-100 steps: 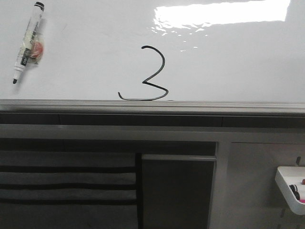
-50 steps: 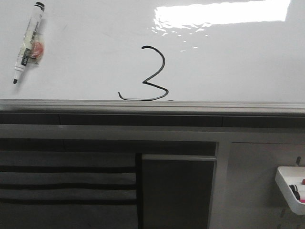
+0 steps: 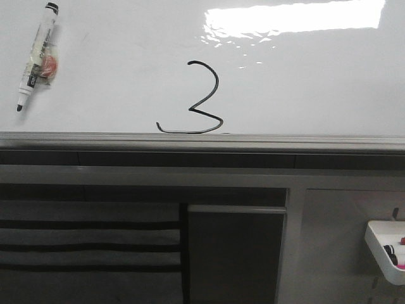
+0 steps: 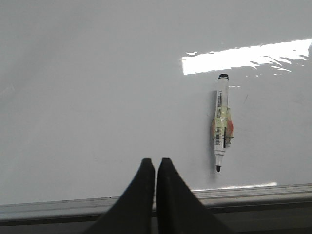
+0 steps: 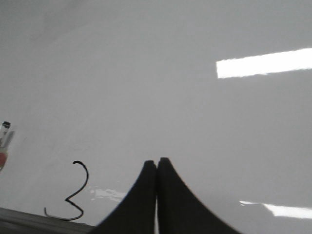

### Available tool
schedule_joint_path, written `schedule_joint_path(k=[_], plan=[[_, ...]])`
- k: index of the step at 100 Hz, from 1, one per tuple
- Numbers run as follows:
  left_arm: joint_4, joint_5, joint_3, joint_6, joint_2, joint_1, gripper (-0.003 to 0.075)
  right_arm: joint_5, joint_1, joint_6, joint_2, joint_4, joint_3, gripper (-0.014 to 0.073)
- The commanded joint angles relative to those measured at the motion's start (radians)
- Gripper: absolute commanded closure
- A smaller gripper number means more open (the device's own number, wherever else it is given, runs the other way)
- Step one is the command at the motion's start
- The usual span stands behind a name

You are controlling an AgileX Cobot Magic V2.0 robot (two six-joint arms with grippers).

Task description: Write number 3 on whiteboard

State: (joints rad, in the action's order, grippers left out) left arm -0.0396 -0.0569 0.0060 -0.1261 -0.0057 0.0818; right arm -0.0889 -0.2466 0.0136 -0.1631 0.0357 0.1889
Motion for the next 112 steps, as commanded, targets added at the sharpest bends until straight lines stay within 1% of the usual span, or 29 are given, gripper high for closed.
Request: schedule_joint_path(k=[1,13,20,27,32,35,42,112], plan=[[-0.002,-0.082,0.003,0.009,-0.032,-0.002,0.0738,-0.089,0.069,-0.003,0.046,-0.009,-0.025,0.0653],[-0.002,-0.082,0.003,0.009,-0.032,-0.002,0.0738,-0.089,0.171,-0.001,0.15,0.011,-0.108,0.0653],[-0.002,-0.082,0.003,0.009,-0.032,-0.002,0.0738,-0.089,0.207,-0.001,0.197,0.018,-0.157,0.0653],[-0.002,-0.082,0.003,0.009,-0.03,-0.002,0.0738,-0.124,0.224,-0.001,0.187,0.024,-0.207,0.0652],[-0.002,-0.082,0.003,0.009,-0.03,-0.002,0.0738,-0.133,0.224,-0.001,0.187,0.024,-0.23,0.0652],[-0.002,-0.082,0.003,0.009,-0.03,-0.002,0.0738,-0.08,0.224,-0.001,0.191,0.024,-0.224,0.0652],[-0.002,-0.082,0.003,0.009,-0.03,-0.002,0.0738,-0.069,0.224,-0.001,0.191,0.024,-0.227,0.0653],[-0.002,-0.082,0.003,0.009,-0.03,-0.002,0.0738,-0.072,0.224,-0.001,0.191,0.024,-0.227,0.0653]])
